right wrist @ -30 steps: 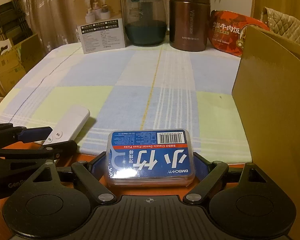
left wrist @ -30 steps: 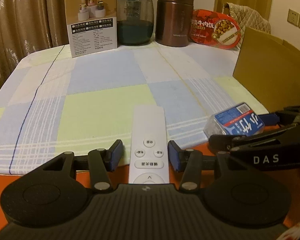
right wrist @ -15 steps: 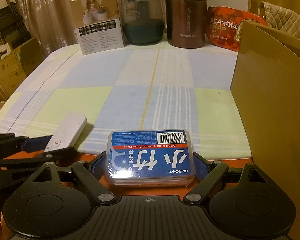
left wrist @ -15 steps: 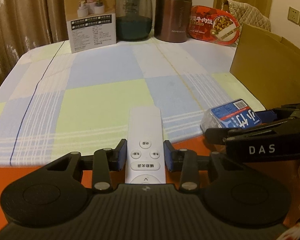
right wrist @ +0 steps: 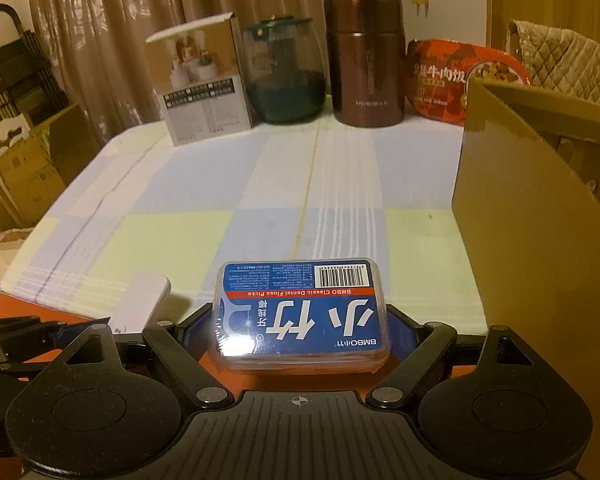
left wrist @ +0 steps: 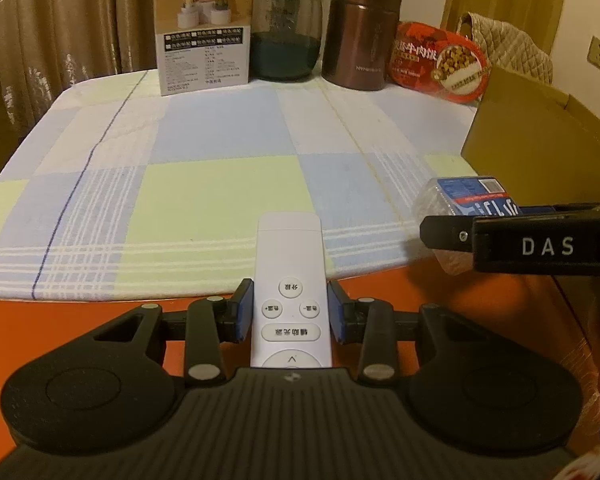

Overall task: Organize rigid objects
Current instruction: 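Lift and carry the floss box and white remote over the cardboard box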

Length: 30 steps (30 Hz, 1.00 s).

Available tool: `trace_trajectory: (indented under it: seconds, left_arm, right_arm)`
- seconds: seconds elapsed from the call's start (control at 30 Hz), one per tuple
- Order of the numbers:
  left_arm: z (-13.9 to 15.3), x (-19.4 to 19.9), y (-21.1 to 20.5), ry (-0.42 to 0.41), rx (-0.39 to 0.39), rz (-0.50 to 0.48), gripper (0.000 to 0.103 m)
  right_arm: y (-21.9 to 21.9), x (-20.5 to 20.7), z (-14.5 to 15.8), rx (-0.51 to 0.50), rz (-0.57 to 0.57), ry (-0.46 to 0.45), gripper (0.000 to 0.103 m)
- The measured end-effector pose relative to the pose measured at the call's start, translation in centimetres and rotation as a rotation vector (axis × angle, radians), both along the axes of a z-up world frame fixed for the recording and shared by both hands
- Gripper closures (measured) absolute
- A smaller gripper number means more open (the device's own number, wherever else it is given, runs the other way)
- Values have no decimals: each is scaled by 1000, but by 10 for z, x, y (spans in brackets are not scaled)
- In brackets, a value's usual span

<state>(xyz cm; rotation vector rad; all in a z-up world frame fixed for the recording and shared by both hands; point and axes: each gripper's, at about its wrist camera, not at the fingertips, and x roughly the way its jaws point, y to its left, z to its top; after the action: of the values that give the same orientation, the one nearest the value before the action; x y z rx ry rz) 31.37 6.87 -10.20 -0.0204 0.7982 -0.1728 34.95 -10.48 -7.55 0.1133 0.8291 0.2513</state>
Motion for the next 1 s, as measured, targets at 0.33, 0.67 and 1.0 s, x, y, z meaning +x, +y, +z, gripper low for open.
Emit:
trace_trajectory:
  seconds: [0.33, 0.67, 1.0]
  left_arm:
    - [21, -28, -1, -20, -61, 50, 70]
    - [44, -83, 3, -43, -117, 110, 70]
    - [68, -132, -7, -81, -142, 123, 70]
  right_arm:
    - [-9, -25, 28, 53, -8, -38, 20]
    - [-20, -80, 57, 64, 12, -96, 20]
    - [-39, -137, 78, 83, 32, -161, 20]
